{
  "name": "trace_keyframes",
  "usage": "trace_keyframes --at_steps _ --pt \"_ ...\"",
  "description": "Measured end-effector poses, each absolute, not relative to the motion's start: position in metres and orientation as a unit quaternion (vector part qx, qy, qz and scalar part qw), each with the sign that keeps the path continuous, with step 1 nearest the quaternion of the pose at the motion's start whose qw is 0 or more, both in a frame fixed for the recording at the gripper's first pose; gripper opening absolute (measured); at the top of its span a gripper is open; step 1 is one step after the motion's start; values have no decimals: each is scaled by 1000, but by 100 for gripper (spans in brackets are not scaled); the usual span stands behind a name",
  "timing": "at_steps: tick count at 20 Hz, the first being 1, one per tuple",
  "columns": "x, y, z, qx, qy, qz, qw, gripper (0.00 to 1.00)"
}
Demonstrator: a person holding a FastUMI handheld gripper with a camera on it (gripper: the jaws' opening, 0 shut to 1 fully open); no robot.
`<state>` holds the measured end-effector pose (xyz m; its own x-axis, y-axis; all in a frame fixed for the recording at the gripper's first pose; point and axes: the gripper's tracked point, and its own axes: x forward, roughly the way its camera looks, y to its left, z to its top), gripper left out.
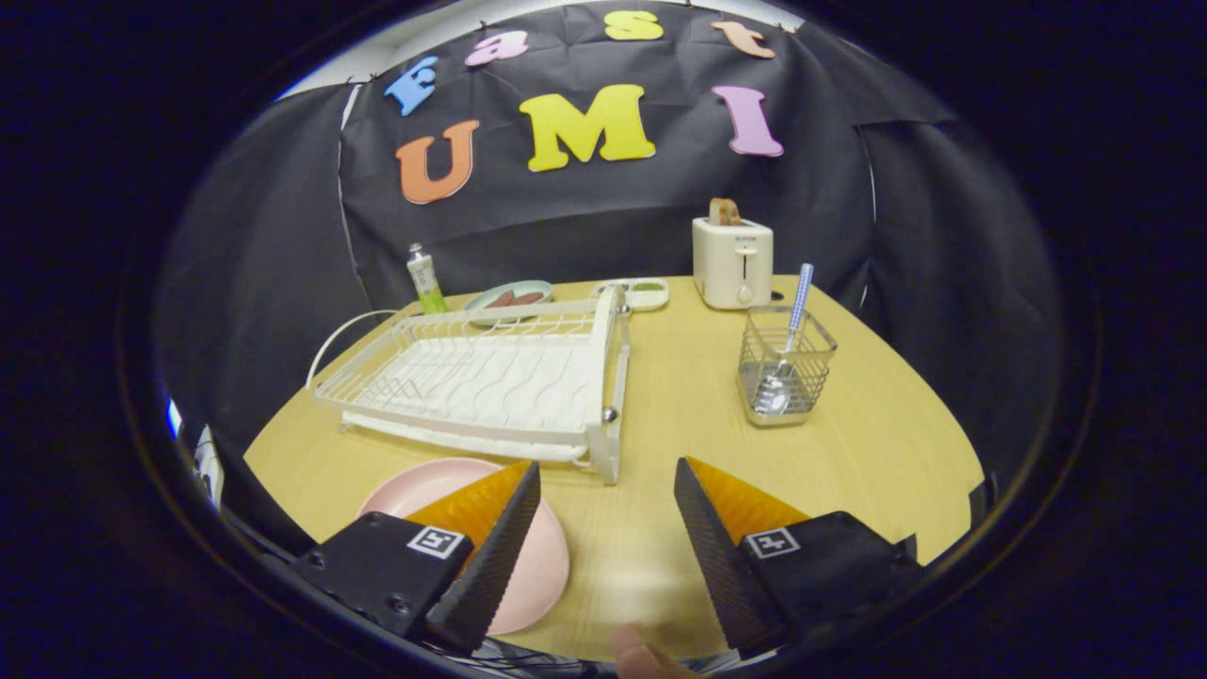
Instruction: Take the plate from the dish rack, then take the spoon from the basket and place it into the plate.
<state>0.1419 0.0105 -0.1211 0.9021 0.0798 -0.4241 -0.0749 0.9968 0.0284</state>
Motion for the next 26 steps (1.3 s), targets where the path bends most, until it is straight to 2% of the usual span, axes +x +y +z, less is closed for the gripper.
trace_keyframes --at_steps 3,4,9,13,18,22,26 --pt "164 -15 -97 3 169 29 985 96" --pt "173 -25 -90 4 160 23 987 100" --pt "232 -78 -65 -21 121 -6 992 100" --pt "277 -129 -58 -14 124 -56 991 100" --pt "326 -163 -60 40 144 -70 986 99" --pt "360 -172 -71 78 167 -58 981 92" --pt "373 -162 -81 80 179 -25 980 50"
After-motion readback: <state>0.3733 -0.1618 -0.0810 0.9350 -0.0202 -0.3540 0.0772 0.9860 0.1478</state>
